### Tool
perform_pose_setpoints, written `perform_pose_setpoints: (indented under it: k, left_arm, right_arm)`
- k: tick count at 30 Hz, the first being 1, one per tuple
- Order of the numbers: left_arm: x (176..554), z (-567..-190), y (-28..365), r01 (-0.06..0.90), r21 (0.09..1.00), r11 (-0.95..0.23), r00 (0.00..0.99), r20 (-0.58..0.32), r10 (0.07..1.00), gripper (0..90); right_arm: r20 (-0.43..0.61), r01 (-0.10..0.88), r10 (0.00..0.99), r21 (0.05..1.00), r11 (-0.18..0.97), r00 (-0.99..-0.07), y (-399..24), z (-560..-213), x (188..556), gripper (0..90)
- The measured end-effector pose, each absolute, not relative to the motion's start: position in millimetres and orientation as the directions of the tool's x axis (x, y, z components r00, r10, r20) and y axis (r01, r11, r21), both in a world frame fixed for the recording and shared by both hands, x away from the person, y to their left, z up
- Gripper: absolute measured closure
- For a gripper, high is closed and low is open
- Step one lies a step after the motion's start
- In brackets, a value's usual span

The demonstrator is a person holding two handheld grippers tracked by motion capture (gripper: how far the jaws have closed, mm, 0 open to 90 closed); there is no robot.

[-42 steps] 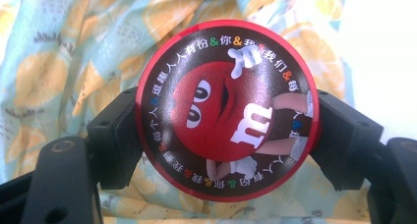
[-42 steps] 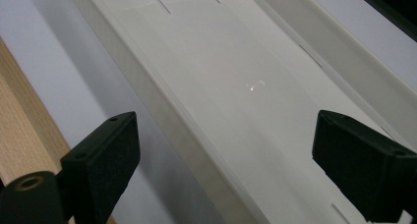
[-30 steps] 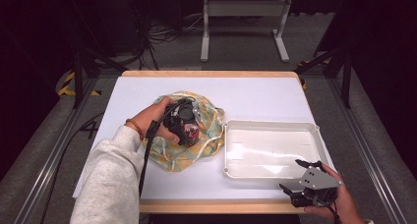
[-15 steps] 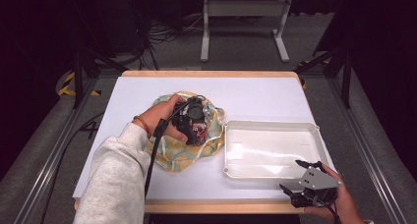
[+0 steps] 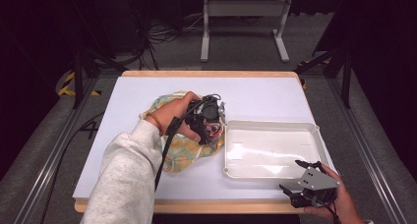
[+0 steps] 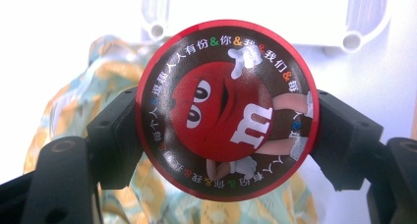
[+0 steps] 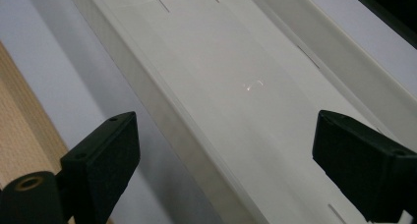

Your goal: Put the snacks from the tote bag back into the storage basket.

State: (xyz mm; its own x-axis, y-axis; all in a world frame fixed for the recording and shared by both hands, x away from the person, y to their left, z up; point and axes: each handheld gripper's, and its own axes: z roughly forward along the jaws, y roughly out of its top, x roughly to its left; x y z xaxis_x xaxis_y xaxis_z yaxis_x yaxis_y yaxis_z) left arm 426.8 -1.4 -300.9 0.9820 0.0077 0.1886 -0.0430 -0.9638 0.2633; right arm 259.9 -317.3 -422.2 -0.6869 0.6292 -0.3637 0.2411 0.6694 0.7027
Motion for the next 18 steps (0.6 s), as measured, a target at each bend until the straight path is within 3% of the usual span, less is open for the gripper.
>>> perform_pose_setpoints:
  k: [18]
  left_arm:
    - [425.7,-316.8,-54.8,-0.105,0.246,-0.963,0.983,0.169,-0.064,23.8]
  right_arm:
    - [-0.366,0.241,0.628,0.701,0.672,-0.687,-318.5,-422.7,259.8,11.1]
